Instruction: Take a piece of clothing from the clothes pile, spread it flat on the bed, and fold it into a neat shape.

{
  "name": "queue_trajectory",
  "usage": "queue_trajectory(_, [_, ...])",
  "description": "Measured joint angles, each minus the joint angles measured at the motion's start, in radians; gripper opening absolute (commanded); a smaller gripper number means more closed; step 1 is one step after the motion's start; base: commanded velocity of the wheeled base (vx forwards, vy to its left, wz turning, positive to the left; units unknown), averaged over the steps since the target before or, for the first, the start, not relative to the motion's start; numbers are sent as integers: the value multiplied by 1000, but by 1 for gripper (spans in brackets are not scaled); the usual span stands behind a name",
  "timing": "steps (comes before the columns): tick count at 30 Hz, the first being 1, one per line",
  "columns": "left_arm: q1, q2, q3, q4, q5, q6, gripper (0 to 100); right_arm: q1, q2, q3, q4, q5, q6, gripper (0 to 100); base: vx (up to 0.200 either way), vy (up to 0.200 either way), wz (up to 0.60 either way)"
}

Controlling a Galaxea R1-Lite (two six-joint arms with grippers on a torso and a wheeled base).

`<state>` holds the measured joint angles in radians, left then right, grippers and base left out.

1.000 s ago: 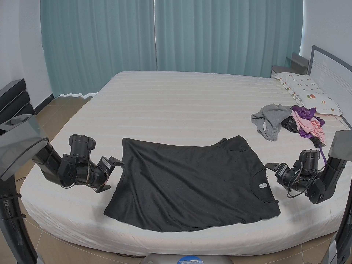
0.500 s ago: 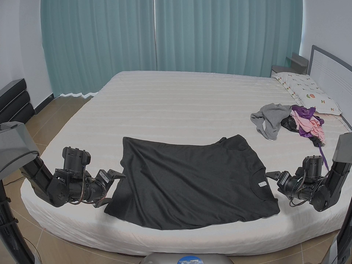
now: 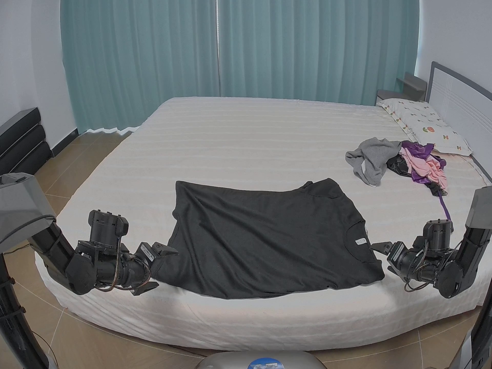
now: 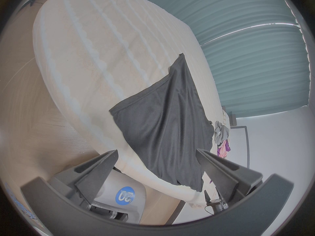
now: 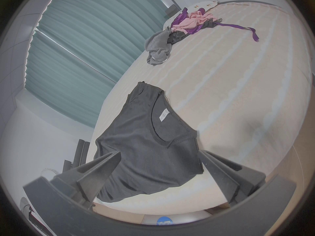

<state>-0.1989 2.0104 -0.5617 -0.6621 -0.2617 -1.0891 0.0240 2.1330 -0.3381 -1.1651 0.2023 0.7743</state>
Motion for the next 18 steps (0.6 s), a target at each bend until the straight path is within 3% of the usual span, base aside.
queue_trajectory(13, [-11, -12, -1, -3, 3, -40, 100, 1, -4, 16, -21, -1, -1, 100, 0, -185, 0])
queue_trajectory(18, [-11, -10, 1, -35, 46, -28, 100, 7, -2, 22, -26, -1, -1, 100, 0, 0, 0])
